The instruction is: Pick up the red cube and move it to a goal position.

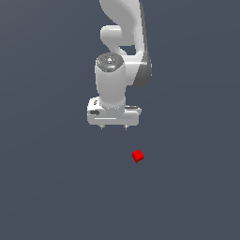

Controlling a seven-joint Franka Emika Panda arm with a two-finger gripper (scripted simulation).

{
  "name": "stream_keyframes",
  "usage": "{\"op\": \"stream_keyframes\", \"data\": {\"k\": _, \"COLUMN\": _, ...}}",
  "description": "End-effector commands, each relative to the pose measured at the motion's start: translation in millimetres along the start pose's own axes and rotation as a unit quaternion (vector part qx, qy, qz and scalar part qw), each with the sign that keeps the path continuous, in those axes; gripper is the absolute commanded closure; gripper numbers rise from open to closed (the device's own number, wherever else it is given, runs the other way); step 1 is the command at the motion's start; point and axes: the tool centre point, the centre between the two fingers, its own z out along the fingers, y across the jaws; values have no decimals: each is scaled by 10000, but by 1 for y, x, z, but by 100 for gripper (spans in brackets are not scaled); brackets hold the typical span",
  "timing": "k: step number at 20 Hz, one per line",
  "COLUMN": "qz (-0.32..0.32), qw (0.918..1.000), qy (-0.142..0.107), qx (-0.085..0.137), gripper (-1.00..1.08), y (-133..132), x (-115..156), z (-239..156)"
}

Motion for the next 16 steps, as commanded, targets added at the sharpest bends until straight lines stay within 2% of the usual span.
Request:
{"op": "stream_keyframes", "data": {"k": 1, "qz": 0, "qw": 10000, "qy": 0, "qx": 0, "gripper": -92, "y": 0, "x": 0, "z": 0}}
{"op": "stream_keyframes", "data": {"k": 9, "qz": -213, "qw": 9998, "qy": -5, "qx": 5, "gripper": -92, "y": -9, "x": 8, "z": 14}}
{"op": "stream_keyframes", "data": {"k": 16, "qz": -752, "qw": 9972, "qy": -16, "qx": 14, "gripper": -92, "y": -32, "x": 25, "z": 48}}
